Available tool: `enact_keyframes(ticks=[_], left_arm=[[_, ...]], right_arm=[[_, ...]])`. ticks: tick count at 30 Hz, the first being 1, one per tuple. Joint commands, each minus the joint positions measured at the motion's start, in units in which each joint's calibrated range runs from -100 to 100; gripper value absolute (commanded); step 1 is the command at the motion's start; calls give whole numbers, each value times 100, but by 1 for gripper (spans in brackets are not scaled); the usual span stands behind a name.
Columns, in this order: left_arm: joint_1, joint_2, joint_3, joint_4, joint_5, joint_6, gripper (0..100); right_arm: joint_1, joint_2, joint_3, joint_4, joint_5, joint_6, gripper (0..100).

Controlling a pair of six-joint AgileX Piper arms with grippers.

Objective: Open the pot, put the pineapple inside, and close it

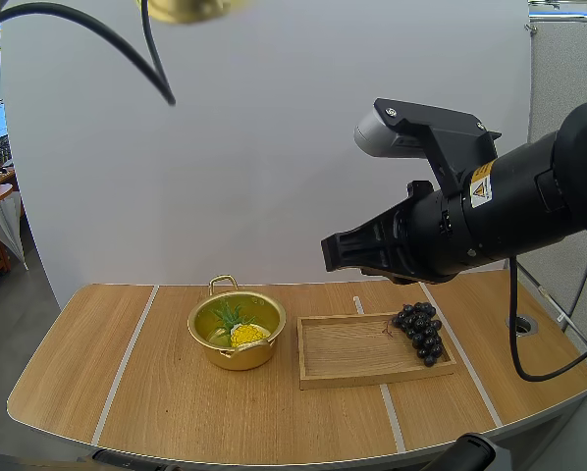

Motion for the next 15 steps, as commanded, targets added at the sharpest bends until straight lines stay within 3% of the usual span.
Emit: enact_keyframes(ticks=[1,7,15], left_arm=[[-16,93,-32,55,1523,-68,0],[-16,217,262,229,1523,-76,0],[-16,220,1554,229,1523,-20,0]], right_arm=[[-25,-50,13,-4,0,-45,0],[-25,-50,13,-4,0,-45,0],[-25,-50,13,-4,0,-45,0]])
